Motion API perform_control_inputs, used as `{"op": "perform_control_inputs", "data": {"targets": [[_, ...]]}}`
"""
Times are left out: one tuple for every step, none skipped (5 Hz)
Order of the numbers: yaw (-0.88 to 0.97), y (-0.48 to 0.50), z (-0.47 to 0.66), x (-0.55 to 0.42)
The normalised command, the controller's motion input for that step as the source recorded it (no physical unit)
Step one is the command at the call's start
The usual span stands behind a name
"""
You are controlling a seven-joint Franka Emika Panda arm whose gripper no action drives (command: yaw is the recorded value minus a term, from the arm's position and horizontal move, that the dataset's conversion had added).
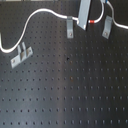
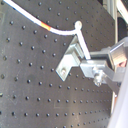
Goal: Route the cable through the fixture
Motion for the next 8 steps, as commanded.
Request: {"op": "perform_control_inputs", "data": {"targets": [[0.25,0.07,0.0,-0.288],[0.37,0.071,0.04,-0.445],[0.25,0.053,0.01,-0.269],[0.0,-0.186,0.06,-0.191],[0.0,-0.241,0.06,-0.156],[0.0,-0.255,0.02,-0.115],[0.0,-0.274,0.01,-0.185],[0.0,-0.284,0.01,-0.297]]}}
